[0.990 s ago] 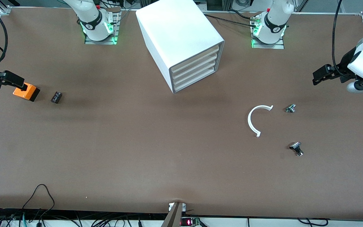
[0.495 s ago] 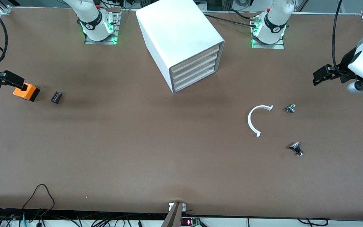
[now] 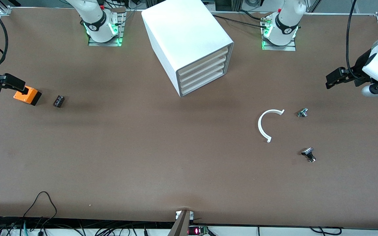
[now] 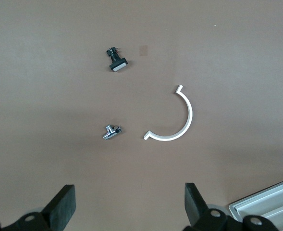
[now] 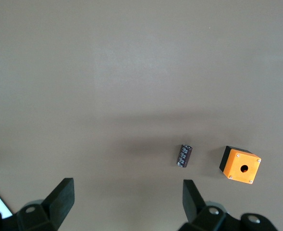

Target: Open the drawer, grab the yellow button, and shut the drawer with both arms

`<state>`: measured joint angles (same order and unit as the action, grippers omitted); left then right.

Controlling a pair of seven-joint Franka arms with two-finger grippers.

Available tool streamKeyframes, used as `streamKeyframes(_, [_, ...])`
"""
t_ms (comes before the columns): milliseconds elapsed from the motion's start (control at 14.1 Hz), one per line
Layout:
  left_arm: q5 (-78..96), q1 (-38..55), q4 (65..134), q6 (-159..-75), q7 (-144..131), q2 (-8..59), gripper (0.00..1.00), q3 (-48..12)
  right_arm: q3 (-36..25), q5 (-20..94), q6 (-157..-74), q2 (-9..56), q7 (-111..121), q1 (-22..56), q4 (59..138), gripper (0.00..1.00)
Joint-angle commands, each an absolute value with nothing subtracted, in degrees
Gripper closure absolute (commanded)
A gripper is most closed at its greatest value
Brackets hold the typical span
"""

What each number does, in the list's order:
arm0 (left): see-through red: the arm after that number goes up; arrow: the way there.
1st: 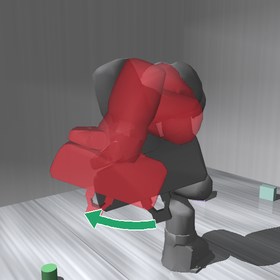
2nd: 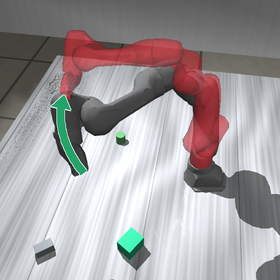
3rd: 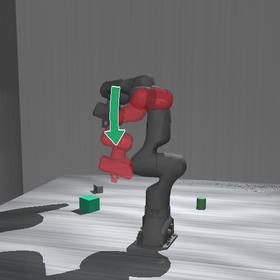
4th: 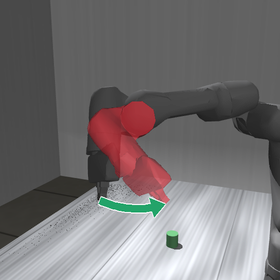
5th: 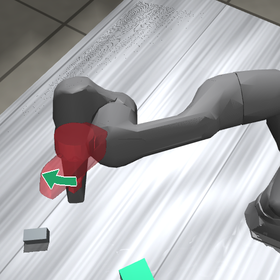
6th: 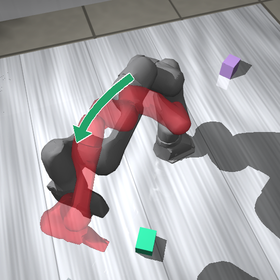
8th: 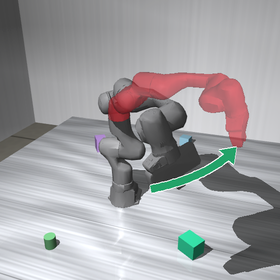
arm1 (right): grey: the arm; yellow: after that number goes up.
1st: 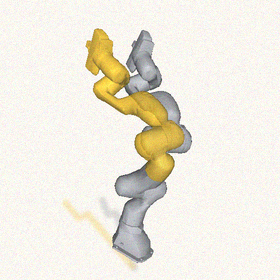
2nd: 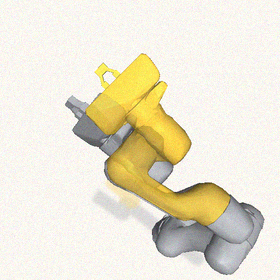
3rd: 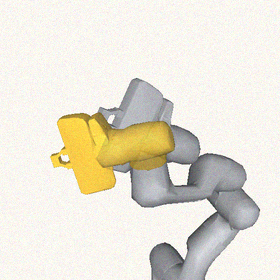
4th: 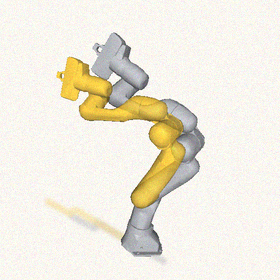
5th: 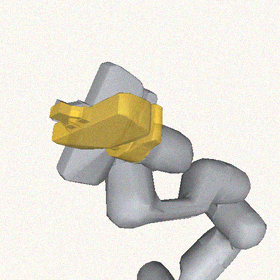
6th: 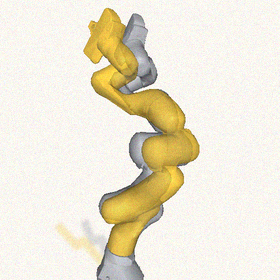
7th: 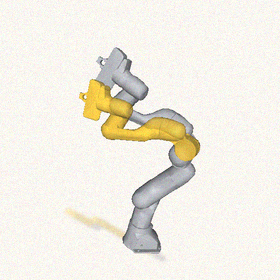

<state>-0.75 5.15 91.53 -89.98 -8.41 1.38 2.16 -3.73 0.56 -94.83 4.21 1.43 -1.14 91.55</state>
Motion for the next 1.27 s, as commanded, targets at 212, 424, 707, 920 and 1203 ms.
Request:
streamKeyframes(212, [-0.4,5.3,88.9,-87.4,-7.3,2.6,0.0,2.1,-3.6,-0.3,-94.0,4.7,1.3,-1.0,90.4,0.0])
streamKeyframes(424, [-0.4,5.3,88.9,-87.3,-7.5,2.5,0.0,1.9,-3.6,-0.3,-94.0,4.7,1.3,-1.0,90.4,0.0])
streamKeyframes(707, [-0.4,5.5,88.9,-86.8,-7.5,2.5,0.0,1.8,-3.6,-0.3,-94.1,4.7,1.3,-1.0,90.4,0.0])
streamKeyframes(920, [0.0,5.5,88.2,-86.3,-7.5,2.5,0.0,1.8,-2.3,-0.3,-94.4,4.6,1.5,-0.4,90.3,0.0])
streamKeyframes(1203, [0.1,5.8,88.1,-86.4,-7.5,2.5,0.0,1.8,-1.3,-0.1,-94.0,4.6,2.1,-0.1,89.6,0.0])
